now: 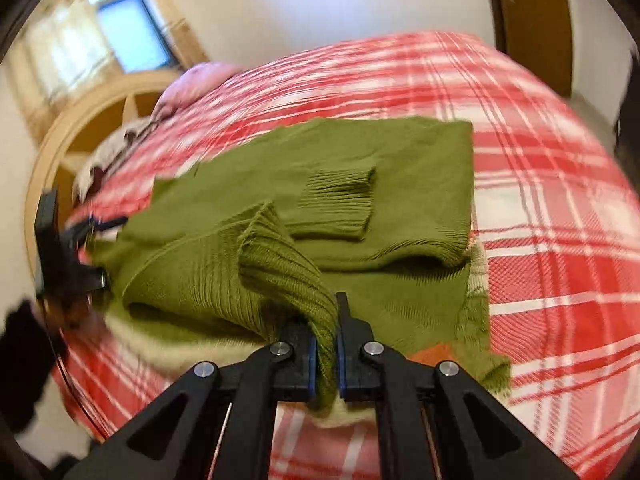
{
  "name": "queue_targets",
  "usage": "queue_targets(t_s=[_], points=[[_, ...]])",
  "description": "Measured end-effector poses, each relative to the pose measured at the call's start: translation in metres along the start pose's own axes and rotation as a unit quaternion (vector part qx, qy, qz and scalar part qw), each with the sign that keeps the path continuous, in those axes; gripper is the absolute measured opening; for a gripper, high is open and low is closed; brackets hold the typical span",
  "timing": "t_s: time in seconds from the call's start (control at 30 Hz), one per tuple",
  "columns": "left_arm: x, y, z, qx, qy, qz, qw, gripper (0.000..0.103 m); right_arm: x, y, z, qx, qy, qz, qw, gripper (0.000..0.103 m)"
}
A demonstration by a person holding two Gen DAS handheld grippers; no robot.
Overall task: Fold small clothes
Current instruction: 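Straighten the folded sweater edges with both grippers, then grasp the ribbed edge of the folded sweater with both grippers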
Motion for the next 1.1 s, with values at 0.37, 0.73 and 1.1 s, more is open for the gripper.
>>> queue_targets(t_s=[0.37,0.73,1.1], points=[[0.020,0.003,-0.010,-0.042,-0.007,0.031,0.9986,0.071,0.011,-0.007,-0.020,0.026,0.013,-0.043,0.999,0.007],[0.028,0.001,-0.027,-0.066,0.028,0.084,0.9939,0.033,0.029,-0.012,0.007,0.054,-0.013,-0.049,0.997,0.075],[0.034,0.000,-0.031,-0.092,0.035,0.113,0.9888,0.057,0.041,-0.027,-0.018,0.068,0.017,-0.077,0.995,0.076]])
Point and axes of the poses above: each gripper's, at about its wrist camera, not at the fingertips, and z roughly against the way its jaws point, y to its left, x to its top, the point moved 8 cm from there along -z, roughly the way its jaws point, and after that the axes turned 2 degrees about -x, right-handed, at the moved point
